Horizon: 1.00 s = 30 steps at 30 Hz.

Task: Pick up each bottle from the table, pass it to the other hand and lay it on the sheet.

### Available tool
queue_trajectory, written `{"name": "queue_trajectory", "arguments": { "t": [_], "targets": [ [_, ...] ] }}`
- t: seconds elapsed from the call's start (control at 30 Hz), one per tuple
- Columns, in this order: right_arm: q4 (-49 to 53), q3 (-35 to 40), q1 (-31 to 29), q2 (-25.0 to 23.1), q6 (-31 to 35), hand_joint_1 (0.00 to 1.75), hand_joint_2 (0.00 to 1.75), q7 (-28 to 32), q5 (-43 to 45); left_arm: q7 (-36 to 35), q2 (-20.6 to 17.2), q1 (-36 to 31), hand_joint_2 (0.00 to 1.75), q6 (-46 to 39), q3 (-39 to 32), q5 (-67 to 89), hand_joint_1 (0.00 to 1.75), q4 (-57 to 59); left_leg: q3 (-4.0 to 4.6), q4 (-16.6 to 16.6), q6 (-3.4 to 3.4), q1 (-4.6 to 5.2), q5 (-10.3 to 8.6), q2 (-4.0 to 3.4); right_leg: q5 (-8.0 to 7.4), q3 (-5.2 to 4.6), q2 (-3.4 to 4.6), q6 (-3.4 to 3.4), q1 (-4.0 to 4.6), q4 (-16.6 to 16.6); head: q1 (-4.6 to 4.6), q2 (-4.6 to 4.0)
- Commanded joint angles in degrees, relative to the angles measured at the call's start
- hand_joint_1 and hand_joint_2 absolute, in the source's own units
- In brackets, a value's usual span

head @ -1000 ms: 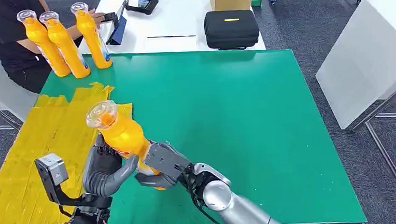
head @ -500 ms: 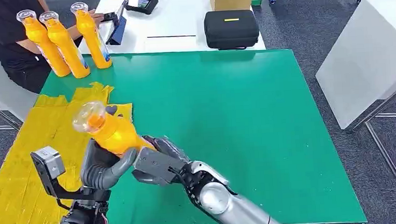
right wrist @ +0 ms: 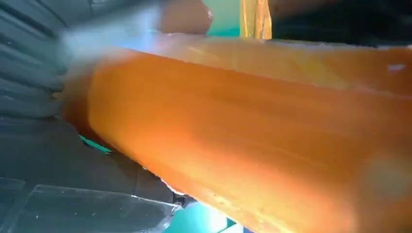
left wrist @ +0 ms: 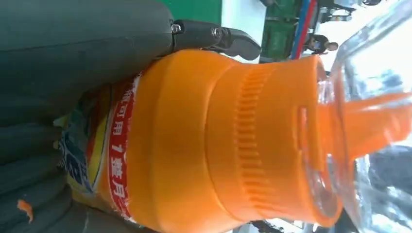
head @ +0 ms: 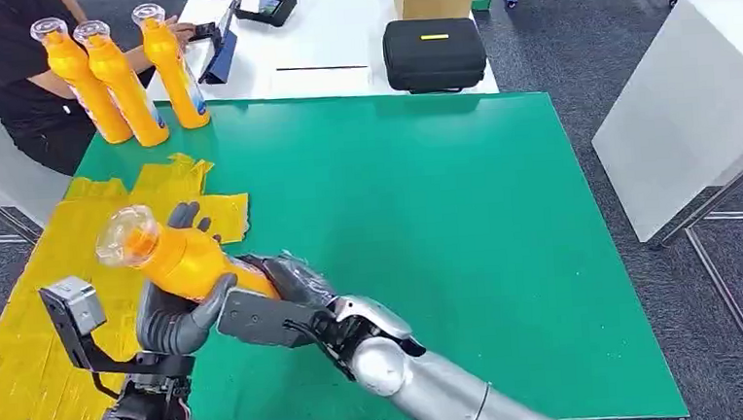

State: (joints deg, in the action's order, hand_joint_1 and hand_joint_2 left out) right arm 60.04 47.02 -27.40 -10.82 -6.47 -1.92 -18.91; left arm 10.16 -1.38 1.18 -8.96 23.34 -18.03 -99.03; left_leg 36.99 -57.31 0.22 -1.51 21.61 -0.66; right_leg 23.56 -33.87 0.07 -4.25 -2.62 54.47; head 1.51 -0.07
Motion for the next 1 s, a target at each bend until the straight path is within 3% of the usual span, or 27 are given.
{"name": "queue_trajectory", "arguments": {
  "t": [0.03, 0.53, 0.57, 0.6, 0.63, 0.67, 0.77, 0.83, 1.0],
  "targets": [
    [-7.21, 9.69, -1.33, -2.8, -0.34, 1.75, 1.75, 0.83, 1.15, 0.21, -0.77, -2.52, 1.75, 0.64, 6.41, -1.4, 1.75, 3.19, -0.36, 0.04, 0.04, 0.0, 0.16, 0.09, 0.18, 0.33, -0.07, 0.4, 0.05, 0.01, -0.02, 0.0],
    [-6.06, 7.72, -0.33, -0.87, 1.58, 1.75, 1.75, 1.4, 2.0, 2.17, -0.84, -1.55, 1.75, -0.3, 5.21, -1.44, 1.75, 2.64, -0.24, 0.03, 0.04, -0.02, 0.1, 0.16, 0.13, 0.21, -0.14, 0.32, 0.06, -0.02, 0.0, 0.0],
    [-5.61, 6.64, 0.2, -0.53, 3.3, 1.38, 1.75, 1.86, 2.22, 2.31, -0.88, -1.0, 1.75, -0.5, 4.73, -1.41, 1.75, 1.97, -0.2, 0.04, 0.04, 0.0, 0.08, 0.16, 0.12, 0.18, -0.14, 0.29, 0.04, -0.01, -0.02, 0.0],
    [-5.44, 5.66, 0.55, -0.15, 3.33, 0.0, 1.75, 2.04, 3.35, 2.48, -0.91, -0.47, 1.75, -0.7, 4.21, -1.28, 1.75, 1.4, -0.3, 0.01, 0.05, -0.01, 0.14, 0.19, 0.18, 0.27, -0.17, 0.39, 0.06, 0.01, 0.0, 0.0],
    [-5.21, 4.82, 0.79, 0.33, 3.58, 0.0, 1.75, 1.96, 4.01, 2.6, -1.01, -0.09, 1.75, -0.82, 3.85, -1.18, 1.75, 0.99, -0.22, 0.04, 0.04, -0.02, 0.09, 0.17, 0.13, 0.2, -0.15, 0.3, 0.06, -0.03, -0.02, 0.0],
    [-4.31, 3.25, 1.65, 1.17, 4.37, 0.0, 0.0, 1.41, 5.09, 3.71, -0.94, 0.94, 1.75, -2.04, 2.85, 0.47, 1.75, -0.01, -0.13, 0.03, 0.03, -0.02, 0.05, 0.13, 0.08, 0.11, -0.12, 0.21, 0.05, -0.04, 0.0, 0.0],
    [-0.83, -0.16, 4.15, 4.45, 5.7, 0.0, 0.0, 1.46, 6.36, 5.4, -0.94, 4.51, 1.75, -4.42, -0.36, 3.49, 1.75, -3.26, -0.28, 0.0, 0.07, -0.02, 0.16, 0.2, 0.18, 0.28, -0.17, 0.35, 0.07, -0.03, 0.0, 0.0],
    [2.07, -1.58, 5.93, 7.02, 6.94, 0.0, 0.0, 0.56, 5.75, 5.8, 1.17, 7.78, 1.75, -5.27, -3.31, 5.08, 1.75, -6.59, -0.27, 0.0, 0.07, -0.03, 0.16, 0.2, 0.17, 0.27, -0.17, 0.33, 0.07, -0.04, -0.02, 0.0],
    [3.34, -1.81, 6.5, 7.29, 6.57, 0.0, 0.0, 0.17, 5.38, 4.75, 1.7, 8.63, 1.75, -5.2, -3.35, 6.08, 1.75, -8.2, -0.21, -0.04, 0.09, 0.03, 0.18, 0.28, 0.23, 0.22, -0.27, 0.34, 0.02, 0.02, -0.04, 0.0]
  ]
}}
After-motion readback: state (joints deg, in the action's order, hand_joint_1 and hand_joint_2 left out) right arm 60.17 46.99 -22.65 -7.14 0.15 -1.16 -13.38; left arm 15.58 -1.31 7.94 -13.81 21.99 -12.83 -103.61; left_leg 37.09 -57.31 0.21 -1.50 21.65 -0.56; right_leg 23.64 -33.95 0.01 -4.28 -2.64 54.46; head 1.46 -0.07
